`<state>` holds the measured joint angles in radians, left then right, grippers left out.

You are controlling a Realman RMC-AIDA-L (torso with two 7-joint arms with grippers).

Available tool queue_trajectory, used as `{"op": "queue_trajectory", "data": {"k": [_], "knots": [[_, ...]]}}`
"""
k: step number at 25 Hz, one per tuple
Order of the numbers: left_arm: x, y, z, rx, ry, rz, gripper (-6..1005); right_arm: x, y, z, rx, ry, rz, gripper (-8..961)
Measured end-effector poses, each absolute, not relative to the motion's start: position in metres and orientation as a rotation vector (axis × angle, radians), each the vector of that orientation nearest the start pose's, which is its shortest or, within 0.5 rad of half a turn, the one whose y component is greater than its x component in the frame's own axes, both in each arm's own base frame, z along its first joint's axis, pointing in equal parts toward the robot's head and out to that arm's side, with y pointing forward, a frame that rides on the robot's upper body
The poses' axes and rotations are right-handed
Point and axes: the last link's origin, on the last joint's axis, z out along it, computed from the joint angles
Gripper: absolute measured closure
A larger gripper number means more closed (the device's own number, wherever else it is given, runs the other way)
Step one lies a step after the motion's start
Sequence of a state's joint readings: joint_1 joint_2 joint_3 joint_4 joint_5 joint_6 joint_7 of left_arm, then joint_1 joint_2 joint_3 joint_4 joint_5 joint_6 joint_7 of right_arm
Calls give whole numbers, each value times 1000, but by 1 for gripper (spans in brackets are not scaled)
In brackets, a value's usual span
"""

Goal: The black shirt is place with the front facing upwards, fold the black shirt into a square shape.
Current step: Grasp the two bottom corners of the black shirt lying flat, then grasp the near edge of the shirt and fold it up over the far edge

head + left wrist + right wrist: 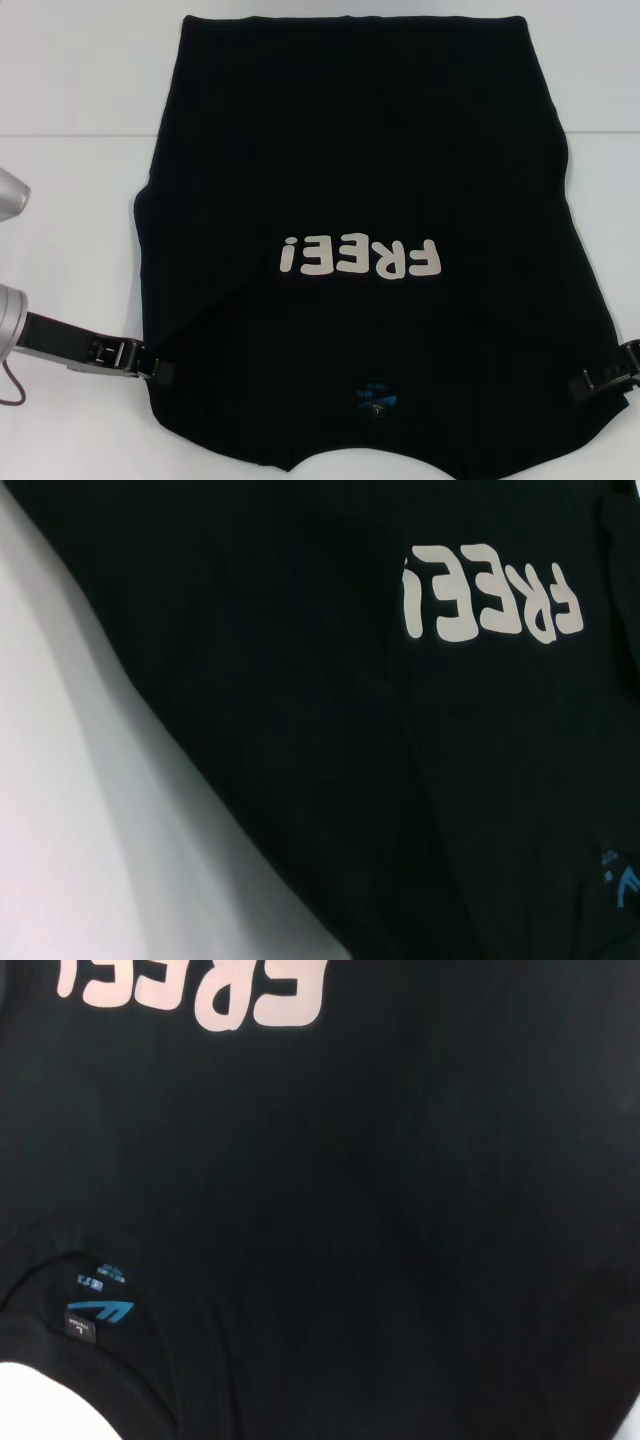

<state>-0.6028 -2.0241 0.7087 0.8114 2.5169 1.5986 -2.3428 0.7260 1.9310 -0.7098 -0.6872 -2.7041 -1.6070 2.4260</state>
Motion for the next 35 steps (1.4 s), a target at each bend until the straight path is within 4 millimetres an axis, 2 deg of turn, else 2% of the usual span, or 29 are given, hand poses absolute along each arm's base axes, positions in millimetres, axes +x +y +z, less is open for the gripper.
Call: {"op": "queue_trajectory", "data": {"k": [7,12,15,20,28,35], "knots": [[-295,335,27,-2423,-1728,-18,965,299,352,46,-2380,1742,-305,155],[-293,336,28,-2431,-1726,-36,965,298,352,45,-2386,1738,-315,376],[-292,335,29,-2436,-1728,-43,965,298,352,46,-2385,1733,-314,614],[-292,335,30,-2444,-1735,-51,966,298,352,47,-2382,1732,-316,852],[-288,328,29,-2542,-1852,-29,966,296,346,54,-2475,1690,-376,886],[-282,292,36,-2791,-1970,32,966,297,313,63,-2716,1650,-499,886]]}}
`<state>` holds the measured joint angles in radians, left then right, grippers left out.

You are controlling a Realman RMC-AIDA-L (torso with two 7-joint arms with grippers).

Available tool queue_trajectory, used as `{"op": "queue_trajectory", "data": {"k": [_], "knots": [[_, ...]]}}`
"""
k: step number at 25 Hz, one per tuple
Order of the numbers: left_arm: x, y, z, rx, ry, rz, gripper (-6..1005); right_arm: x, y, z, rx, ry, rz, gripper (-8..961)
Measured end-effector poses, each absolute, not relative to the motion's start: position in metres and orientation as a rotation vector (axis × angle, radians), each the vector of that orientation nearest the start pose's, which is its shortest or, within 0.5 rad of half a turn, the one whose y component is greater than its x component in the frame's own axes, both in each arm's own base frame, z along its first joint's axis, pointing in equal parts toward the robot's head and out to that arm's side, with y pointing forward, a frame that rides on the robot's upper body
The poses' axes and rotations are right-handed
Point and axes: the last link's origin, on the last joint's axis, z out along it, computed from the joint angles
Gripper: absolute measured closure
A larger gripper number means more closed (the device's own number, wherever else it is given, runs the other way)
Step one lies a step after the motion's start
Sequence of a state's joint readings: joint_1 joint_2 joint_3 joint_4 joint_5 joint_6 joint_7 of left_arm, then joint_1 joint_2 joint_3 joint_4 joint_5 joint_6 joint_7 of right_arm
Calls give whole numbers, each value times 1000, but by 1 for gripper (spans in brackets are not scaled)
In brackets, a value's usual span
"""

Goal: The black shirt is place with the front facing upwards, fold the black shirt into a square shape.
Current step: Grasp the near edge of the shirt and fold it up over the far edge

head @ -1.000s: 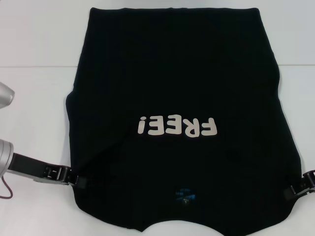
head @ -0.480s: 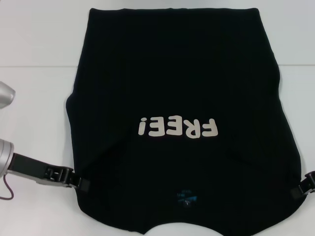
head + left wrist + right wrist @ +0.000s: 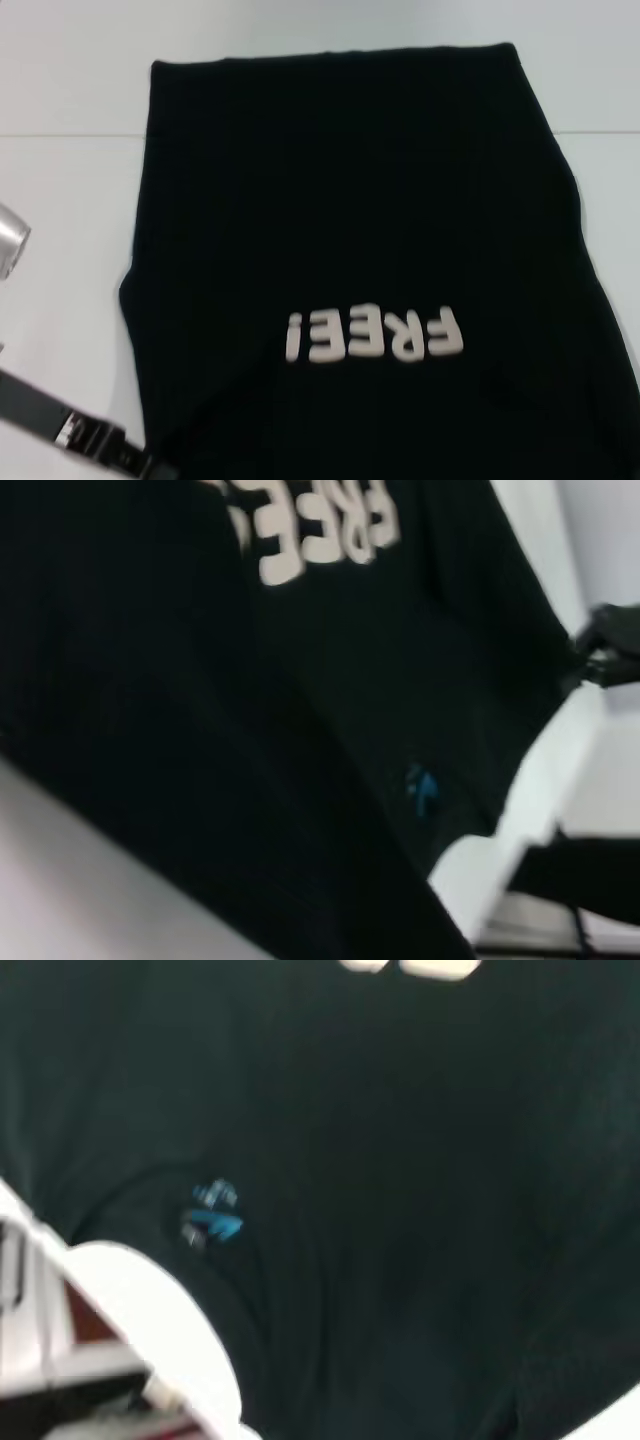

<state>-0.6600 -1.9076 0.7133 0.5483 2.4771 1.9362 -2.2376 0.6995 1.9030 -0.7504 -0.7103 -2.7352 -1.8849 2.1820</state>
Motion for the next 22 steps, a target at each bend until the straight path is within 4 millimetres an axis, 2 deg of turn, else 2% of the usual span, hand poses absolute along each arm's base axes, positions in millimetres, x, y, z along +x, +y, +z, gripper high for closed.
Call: {"op": "queue_trajectory", "data": {"k": [2,5,9,11,12,16,19,22], "knots": [[-283,285,37,-2812,-1997,60,966,300,301,62,-2796,1634,-552,886],[-285,277,35,-2846,-2002,86,966,303,293,56,-2830,1623,-589,887],[-283,284,32,-2828,-1981,37,967,304,298,50,-2798,1621,-535,887],[-281,289,33,-2811,-1974,-3,967,304,306,53,-2745,1635,-444,887],[-275,306,39,-2738,-1954,-147,966,304,309,56,-2717,1646,-396,887],[-267,339,57,-2556,-1923,-439,966,308,334,84,-2493,1709,-62,887],[-266,369,70,-2370,-1863,-635,965,309,351,102,-2354,1713,174,887],[-268,391,72,-2206,-1796,-777,966,306,366,111,-2253,1668,389,886]]}}
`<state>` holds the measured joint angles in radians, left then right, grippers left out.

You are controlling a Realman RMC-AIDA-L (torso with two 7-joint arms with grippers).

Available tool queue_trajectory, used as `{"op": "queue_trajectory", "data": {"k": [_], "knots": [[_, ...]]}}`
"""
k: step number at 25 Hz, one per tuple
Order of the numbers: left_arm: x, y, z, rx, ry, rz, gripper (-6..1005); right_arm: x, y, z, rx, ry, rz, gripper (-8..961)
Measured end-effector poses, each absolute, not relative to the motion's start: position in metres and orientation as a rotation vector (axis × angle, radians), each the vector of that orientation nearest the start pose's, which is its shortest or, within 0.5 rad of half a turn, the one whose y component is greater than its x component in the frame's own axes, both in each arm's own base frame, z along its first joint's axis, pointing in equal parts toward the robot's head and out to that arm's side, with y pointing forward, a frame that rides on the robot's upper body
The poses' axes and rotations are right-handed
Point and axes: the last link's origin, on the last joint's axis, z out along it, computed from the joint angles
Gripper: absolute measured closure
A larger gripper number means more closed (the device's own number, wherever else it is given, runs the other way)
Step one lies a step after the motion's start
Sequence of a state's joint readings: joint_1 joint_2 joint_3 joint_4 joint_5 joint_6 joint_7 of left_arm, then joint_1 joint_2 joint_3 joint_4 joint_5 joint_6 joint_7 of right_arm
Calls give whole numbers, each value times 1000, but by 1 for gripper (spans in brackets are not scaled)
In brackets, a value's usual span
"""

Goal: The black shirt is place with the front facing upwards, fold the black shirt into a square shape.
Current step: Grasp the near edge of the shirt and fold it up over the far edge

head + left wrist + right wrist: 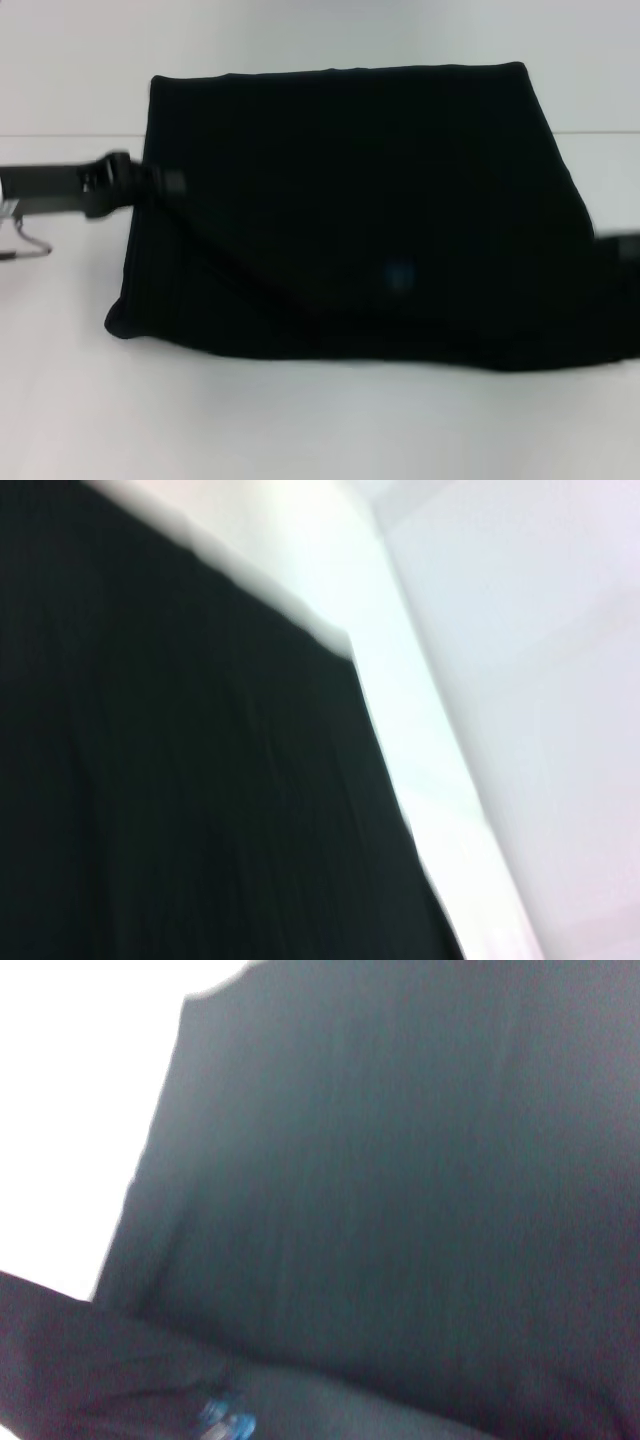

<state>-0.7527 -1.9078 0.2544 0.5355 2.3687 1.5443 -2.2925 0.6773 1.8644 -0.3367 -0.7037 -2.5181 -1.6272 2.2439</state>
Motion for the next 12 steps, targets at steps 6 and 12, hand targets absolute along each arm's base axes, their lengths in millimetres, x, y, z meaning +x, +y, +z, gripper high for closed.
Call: {"op": "queue_trajectory", "data": {"k": [6,12], "knots": [[-272,410,53,-1981,-1672,-1005,967,303,390,94,-2120,1563,646,886],[-279,419,38,-1864,-1574,-1028,968,299,412,77,-2011,1413,699,887]]}}
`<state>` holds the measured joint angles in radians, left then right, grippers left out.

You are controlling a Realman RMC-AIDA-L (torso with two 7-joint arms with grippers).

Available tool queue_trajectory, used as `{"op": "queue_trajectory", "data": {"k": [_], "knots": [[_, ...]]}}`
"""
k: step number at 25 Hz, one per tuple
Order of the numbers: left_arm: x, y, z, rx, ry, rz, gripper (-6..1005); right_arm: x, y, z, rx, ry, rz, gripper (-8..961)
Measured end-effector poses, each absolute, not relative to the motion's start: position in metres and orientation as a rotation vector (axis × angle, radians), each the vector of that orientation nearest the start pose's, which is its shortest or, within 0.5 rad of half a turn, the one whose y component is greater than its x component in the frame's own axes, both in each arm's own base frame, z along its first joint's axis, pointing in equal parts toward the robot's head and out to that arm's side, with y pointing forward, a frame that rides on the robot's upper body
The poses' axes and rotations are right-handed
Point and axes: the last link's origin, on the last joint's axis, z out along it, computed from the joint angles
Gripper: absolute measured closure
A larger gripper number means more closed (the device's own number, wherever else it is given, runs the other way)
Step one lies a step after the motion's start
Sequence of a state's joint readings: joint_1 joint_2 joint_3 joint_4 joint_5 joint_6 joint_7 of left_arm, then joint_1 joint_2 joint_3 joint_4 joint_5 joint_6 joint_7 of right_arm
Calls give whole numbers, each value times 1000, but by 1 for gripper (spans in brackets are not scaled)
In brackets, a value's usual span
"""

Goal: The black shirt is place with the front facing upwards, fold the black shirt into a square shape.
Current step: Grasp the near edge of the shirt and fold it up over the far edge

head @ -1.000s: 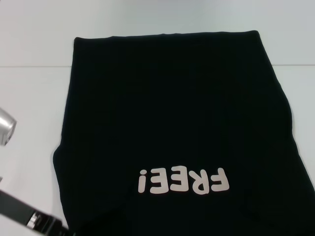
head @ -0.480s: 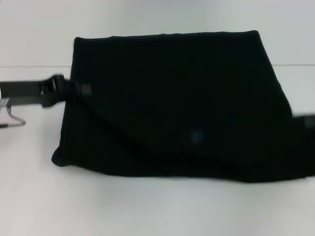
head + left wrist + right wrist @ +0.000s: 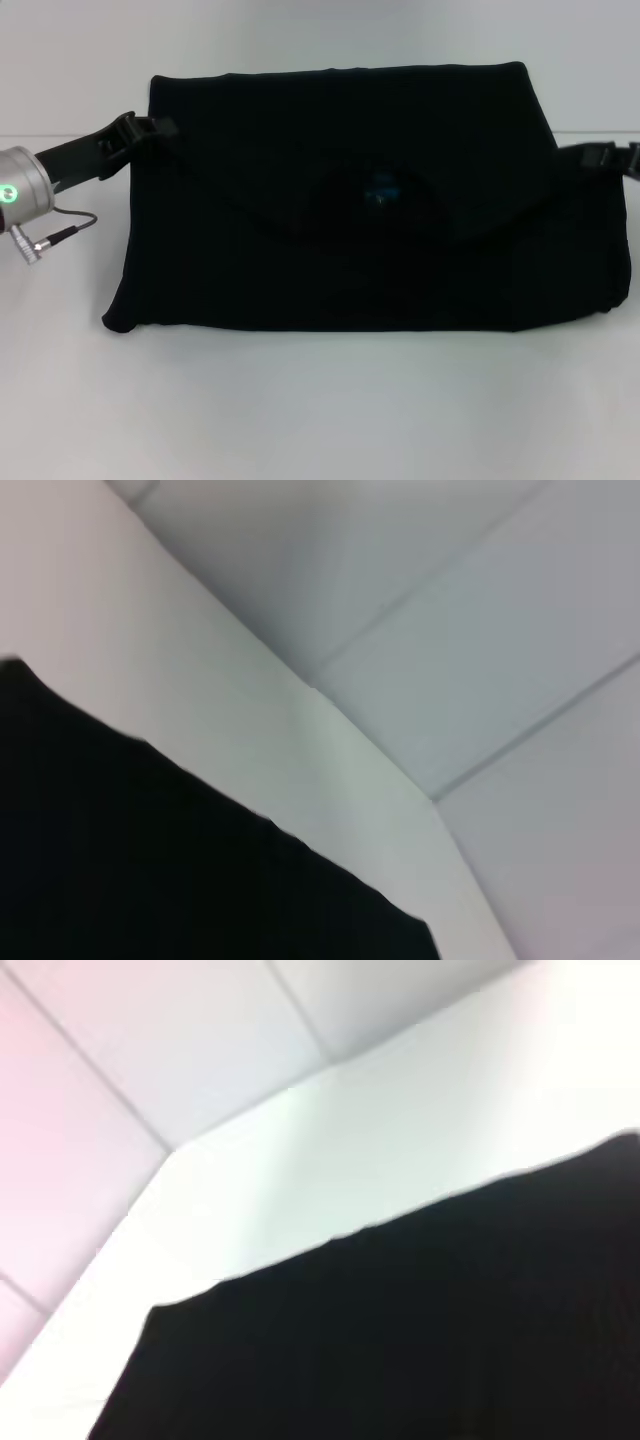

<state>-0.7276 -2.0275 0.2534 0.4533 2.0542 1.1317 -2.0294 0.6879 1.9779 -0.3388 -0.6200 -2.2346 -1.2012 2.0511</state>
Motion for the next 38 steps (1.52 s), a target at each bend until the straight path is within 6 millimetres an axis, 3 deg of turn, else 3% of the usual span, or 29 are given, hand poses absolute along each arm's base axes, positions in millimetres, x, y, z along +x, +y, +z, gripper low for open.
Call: {"op": "queue_trajectory", "data": {"k": [8,21,27,30,38], "knots": [[-278,428,37,-1804,-1506,-1039,969,290,434,79,-1967,1253,675,888],[-271,443,-1,-1724,-1431,-859,964,291,450,39,-1908,1129,486,886],[-271,446,-7,-1672,-1422,-828,907,292,448,33,-1903,1111,488,836],[-275,444,-6,-1658,-1429,-829,853,296,446,35,-1894,1119,486,720],[-298,436,-5,-1638,-1509,-794,536,303,431,42,-1909,1164,594,358]]}}
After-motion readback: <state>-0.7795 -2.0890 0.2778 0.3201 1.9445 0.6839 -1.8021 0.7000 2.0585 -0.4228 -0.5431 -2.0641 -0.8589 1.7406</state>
